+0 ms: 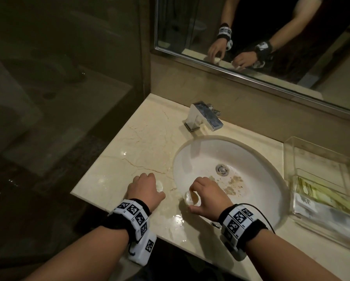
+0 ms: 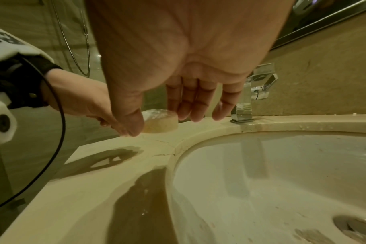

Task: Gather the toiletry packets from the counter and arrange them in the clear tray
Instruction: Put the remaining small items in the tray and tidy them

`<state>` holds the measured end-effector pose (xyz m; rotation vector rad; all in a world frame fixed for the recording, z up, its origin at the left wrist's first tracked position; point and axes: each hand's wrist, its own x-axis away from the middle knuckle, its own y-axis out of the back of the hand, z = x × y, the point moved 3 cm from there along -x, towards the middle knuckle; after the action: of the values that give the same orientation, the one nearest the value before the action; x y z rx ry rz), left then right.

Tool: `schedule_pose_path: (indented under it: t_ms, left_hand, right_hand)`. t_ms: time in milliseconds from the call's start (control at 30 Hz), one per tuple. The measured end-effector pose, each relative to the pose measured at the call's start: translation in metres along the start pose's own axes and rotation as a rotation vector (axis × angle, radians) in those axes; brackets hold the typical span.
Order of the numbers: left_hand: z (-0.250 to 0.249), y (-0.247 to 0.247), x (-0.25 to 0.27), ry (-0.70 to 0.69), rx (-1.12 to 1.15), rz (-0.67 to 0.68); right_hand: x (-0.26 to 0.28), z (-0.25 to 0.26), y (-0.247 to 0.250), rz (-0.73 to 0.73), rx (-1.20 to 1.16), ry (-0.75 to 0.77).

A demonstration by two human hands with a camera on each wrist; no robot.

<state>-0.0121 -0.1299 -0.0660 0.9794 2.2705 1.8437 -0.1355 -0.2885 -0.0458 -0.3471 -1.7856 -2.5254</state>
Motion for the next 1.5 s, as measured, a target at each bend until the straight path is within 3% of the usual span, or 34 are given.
schedule_pose_path:
  t_ms: [200,400,733,900,1133,1400,1500]
  left_hand:
    - [-0.053,-0.001,-0.003,-0.124,0.026,-0.013]
    - [-0.139,-0.024,0.005,-0.31,0.062,0.022]
    - [-0.302,-0.071,0.047,-0.634,0.164,0.115]
    - [-0.359,-0.088,0.064,-0.712,0.194,0.146]
    - [-0.399,-0.101,0.069,-0.718,0.197,0.152]
    - [-0.4,-0.106,0.061,-0.661,0.147,0.148]
    - [-0.395,-0.109,0.059,-0.631,0.141,0.16]
  right_hand:
    - [0.026,-0.022,0.015,-0.057,0.016,-0.087]
    - [0.086,-0.073,0.033,-0.124,0.011,-0.239]
    - [0.218,-0.178,0.051,-0.24,-0.072,-0.588]
    - [0.267,-0.243,0.067,-0.341,-0.101,-0.869]
    - [0.29,-0.339,0.072,-0.337,-0.123,-1.135]
    - [0.266,-0.394,0.059,-0.236,-0.211,-1.208]
    - [0.264,-0.403,0.056,-0.28,-0.242,-1.218]
